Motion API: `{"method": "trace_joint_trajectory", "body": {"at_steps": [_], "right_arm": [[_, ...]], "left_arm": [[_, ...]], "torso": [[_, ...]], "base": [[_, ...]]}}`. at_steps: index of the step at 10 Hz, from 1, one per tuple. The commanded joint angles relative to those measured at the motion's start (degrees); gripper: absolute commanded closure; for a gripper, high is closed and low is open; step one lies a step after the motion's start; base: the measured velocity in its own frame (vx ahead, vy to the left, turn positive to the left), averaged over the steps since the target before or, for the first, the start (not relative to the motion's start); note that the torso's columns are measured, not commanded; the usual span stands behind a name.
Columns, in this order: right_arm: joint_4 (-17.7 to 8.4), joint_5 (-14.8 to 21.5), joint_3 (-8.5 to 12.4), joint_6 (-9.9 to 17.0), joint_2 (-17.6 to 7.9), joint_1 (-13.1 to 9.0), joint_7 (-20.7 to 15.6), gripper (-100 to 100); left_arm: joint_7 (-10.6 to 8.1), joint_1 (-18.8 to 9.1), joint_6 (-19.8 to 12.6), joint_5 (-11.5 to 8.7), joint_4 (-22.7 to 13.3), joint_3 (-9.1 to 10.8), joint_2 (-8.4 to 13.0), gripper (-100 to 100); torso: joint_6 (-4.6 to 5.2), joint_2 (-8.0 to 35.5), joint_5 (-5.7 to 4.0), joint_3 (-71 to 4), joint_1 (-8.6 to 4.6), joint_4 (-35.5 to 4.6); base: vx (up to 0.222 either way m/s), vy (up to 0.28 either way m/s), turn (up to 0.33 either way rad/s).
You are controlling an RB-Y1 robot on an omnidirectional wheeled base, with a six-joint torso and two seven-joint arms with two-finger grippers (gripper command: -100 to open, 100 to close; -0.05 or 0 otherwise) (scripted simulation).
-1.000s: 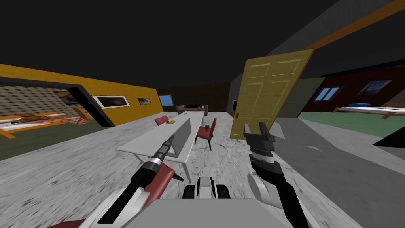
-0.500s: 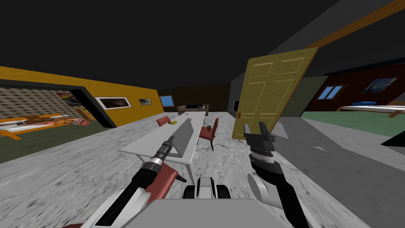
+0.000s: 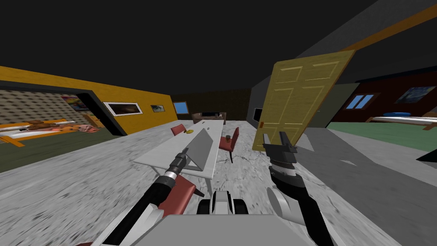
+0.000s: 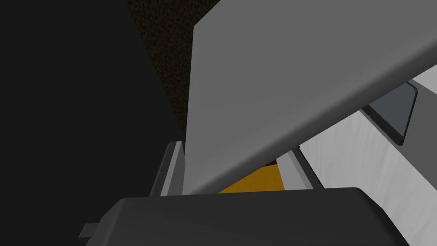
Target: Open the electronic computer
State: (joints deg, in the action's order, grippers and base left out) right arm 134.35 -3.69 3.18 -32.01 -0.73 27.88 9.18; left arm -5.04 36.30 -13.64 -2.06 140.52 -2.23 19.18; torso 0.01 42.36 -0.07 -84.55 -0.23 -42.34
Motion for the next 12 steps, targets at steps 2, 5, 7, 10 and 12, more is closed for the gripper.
{"method": "trace_joint_trajectory", "body": {"at_steps": [2, 5, 7, 10, 12], "right_arm": [[0.0, 0.0, 0.0, 0.0, 0.0, 0.0, 0.0, 0], [0.0, 0.0, 0.0, 0.0, 0.0, 0.0, 0.0, 0], [0.0, 0.0, 0.0, 0.0, 0.0, 0.0, 0.0, 0], [0.0, 0.0, 0.0, 0.0, 0.0, 0.0, 0.0, 0], [0.0, 0.0, 0.0, 0.0, 0.0, 0.0, 0.0, 0]], "left_arm": [[-3.27, -1.1, 0.7, -3.3, -3.1, -1.46, -2.7, 100], [-6.53, -2.1, 1.4, -6.7, -6.2, -2.91, -5.4, 100], [-6.64, -2.1, 1.3, -6.9, -6.4, -3.09, -5.6, 100], [-9.12, -3.9, 3.8, -9.7, -12.0, -4.59, -8.2, 100], [-8.91, -1.2, 2.0, -9.3, -7.4, -4.21, -7.0, -100]], "torso": [[-0.03, 0.1, 0.07, 0.1, 0.25, 0.0], [-0.03, 0.0, 0.07, 0.0, 0.27, 0.0], [-0.03, 0.0, 0.03, 0.0, 0.14, 0.0], [-0.01, 0.1, 0.06, 0.0, 0.29, 0.0], [-0.05, -0.1, 0.06, 0.0, 0.18, 0.0]], "base": [[-0.006, 0.125, -0.009], [-0.005, 0.127, -0.003], [0.001, 0.071, -0.005], [-0.015, 0.084, -0.017], [0.030, 0.019, 0.019]]}}
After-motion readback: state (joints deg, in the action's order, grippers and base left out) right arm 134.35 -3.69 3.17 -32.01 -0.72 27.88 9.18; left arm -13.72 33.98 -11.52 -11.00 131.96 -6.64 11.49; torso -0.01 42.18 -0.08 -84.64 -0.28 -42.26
